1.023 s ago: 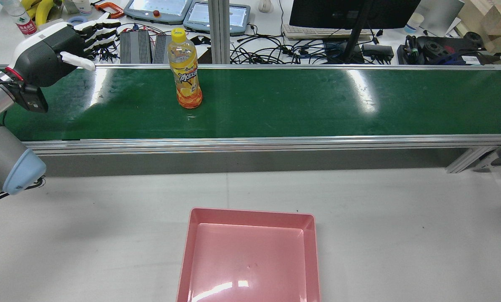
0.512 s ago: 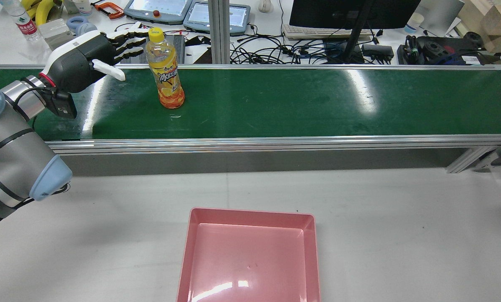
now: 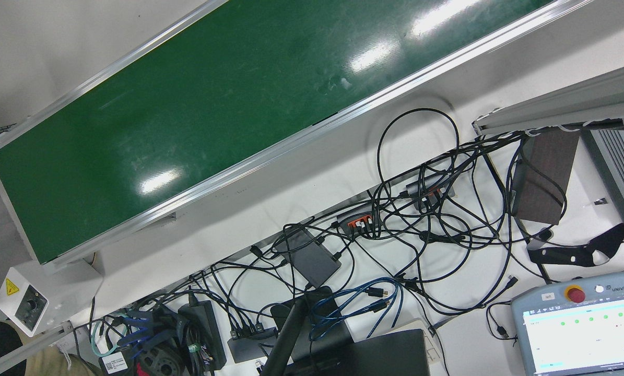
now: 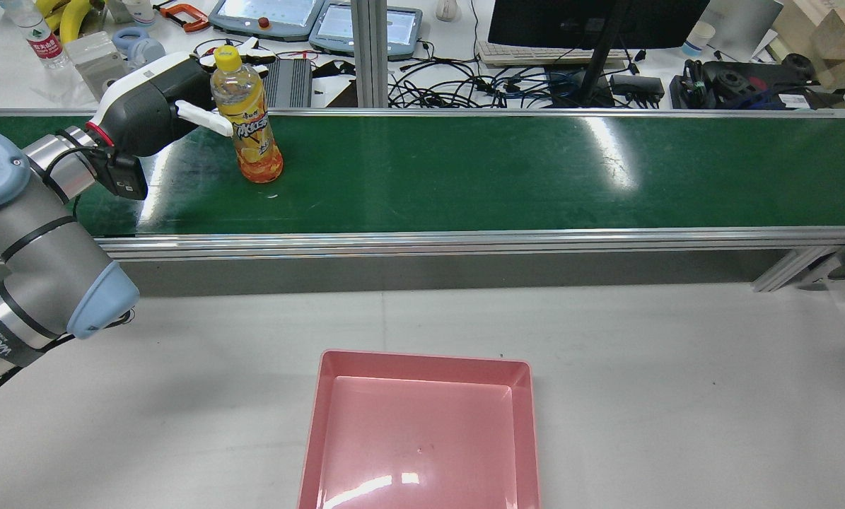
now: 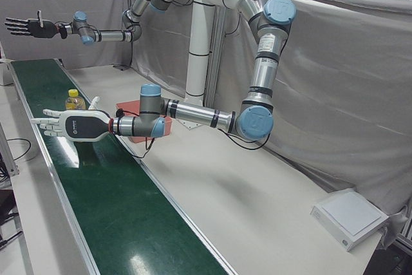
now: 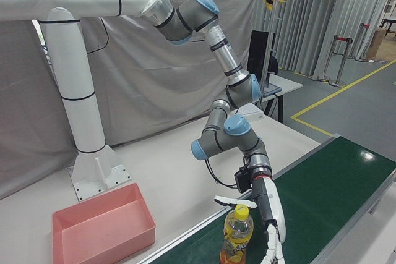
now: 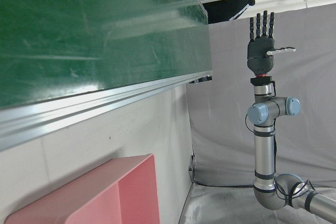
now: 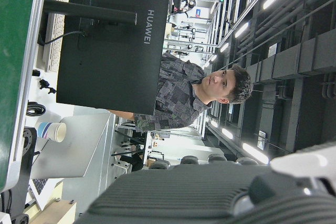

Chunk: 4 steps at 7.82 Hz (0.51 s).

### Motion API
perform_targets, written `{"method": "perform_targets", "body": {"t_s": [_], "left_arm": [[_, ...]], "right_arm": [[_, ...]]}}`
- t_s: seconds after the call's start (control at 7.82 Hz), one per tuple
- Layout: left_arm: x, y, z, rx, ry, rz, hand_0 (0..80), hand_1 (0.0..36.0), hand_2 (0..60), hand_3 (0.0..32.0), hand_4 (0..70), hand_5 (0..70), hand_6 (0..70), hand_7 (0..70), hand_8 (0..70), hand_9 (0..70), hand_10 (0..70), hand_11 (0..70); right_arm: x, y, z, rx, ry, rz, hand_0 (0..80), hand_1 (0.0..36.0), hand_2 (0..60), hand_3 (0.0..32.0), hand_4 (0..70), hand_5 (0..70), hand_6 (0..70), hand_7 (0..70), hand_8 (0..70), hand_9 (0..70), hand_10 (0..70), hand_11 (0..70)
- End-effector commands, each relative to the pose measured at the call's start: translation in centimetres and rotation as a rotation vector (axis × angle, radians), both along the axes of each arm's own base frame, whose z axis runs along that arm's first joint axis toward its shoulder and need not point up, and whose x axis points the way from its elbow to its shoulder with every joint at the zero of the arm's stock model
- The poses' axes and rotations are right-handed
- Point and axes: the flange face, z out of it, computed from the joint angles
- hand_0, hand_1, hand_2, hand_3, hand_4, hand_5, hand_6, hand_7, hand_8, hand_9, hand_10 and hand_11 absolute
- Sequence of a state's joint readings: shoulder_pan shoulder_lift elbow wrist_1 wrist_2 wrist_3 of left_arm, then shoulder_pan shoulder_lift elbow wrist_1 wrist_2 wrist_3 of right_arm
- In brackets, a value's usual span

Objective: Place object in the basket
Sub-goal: 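Close the left hand fingers around the bottle's middle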

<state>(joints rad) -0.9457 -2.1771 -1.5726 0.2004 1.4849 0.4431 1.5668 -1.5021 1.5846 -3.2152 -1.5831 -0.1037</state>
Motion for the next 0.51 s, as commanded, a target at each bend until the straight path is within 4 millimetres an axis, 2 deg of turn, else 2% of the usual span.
{"method": "perform_targets", "body": {"t_s": [0.0, 0.13, 0.26, 0.38], "left_arm": [[1.5, 0.4, -1.4, -0.022, -0.018, 0.020, 50.2, 12.9, 4.0, 0.0, 22.5, 33.5, 6.5, 9.1, 18.1, 26.7, 22.8, 34.2], [1.5, 0.4, -2.5, -0.038, -0.043, 0.014, 53.7, 16.9, 29.5, 0.0, 54.7, 50.5, 25.9, 38.1, 40.0, 55.2, 51.5, 70.0], [1.2, 0.2, -2.8, -0.034, -0.044, 0.008, 52.4, 16.4, 49.2, 0.0, 70.0, 70.0, 52.3, 70.0, 59.8, 70.0, 67.4, 70.0], [1.1, 0.2, -3.1, -0.028, -0.039, 0.005, 51.4, 17.5, 60.0, 0.0, 70.0, 70.0, 62.1, 70.0, 70.0, 70.0, 70.0, 70.0]], "right_arm": [[0.0, 0.1, 0.1, -0.001, -0.001, 0.001, 0.0, 0.0, 0.0, 0.0, 0.0, 0.0, 0.0, 0.0, 0.0, 0.0, 0.0, 0.0], [0.0, 0.1, 0.1, -0.001, -0.001, 0.001, 0.0, 0.0, 0.0, 0.0, 0.0, 0.0, 0.0, 0.0, 0.0, 0.0, 0.0, 0.0], [0.0, 0.1, 0.1, -0.001, -0.001, 0.001, 0.0, 0.0, 0.0, 0.0, 0.0, 0.0, 0.0, 0.0, 0.0, 0.0, 0.0, 0.0], [0.0, 0.0, 0.0, 0.000, -0.001, -0.001, 0.0, 0.0, 0.0, 0.0, 0.0, 0.0, 0.0, 0.0, 0.0, 0.0, 0.0, 0.0]]}}
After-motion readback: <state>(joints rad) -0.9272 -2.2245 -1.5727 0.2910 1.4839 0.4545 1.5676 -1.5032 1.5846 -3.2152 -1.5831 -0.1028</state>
